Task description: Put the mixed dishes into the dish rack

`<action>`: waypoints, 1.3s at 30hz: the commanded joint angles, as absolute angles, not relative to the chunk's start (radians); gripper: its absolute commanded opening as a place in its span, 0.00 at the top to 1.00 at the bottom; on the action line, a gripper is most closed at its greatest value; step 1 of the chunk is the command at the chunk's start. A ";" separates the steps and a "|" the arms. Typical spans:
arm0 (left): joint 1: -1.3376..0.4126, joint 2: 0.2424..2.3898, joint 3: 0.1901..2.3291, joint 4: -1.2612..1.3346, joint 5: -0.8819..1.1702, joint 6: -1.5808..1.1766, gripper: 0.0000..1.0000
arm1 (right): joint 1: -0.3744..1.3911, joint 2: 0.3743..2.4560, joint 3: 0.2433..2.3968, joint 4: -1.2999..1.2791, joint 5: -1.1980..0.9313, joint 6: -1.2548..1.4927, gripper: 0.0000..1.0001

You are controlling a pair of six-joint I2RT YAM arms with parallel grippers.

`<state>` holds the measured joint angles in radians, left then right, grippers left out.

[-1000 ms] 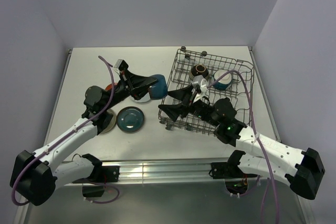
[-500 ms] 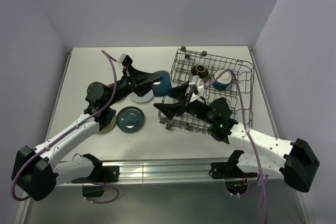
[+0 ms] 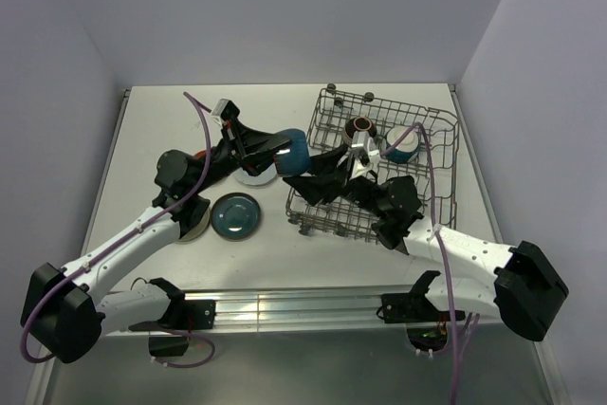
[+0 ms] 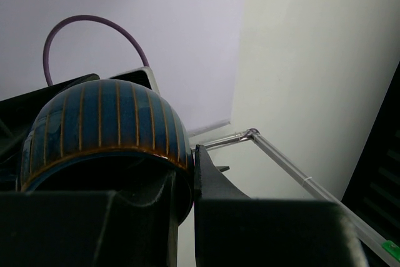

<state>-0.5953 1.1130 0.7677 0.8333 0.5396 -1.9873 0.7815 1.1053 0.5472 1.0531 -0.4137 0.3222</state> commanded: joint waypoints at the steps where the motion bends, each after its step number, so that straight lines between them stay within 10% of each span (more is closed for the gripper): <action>1: -0.601 1.092 0.770 0.960 0.522 -2.522 1.00 | 0.747 1.137 0.535 1.277 -0.500 0.411 0.49; 12: -0.600 1.098 0.746 0.983 0.519 -2.530 1.00 | 0.716 1.258 0.598 1.396 -0.621 0.606 1.00; 17: -0.600 1.118 0.723 1.028 0.523 -2.542 0.99 | 0.713 1.236 0.611 1.367 -0.637 0.629 1.00; 28: -0.600 1.147 0.715 0.934 0.580 -2.470 0.32 | 0.701 1.178 0.575 1.318 -0.623 0.641 1.00; 39: -0.505 1.117 0.641 0.786 0.670 -2.355 0.28 | 0.629 1.043 0.496 1.183 -0.552 0.626 1.00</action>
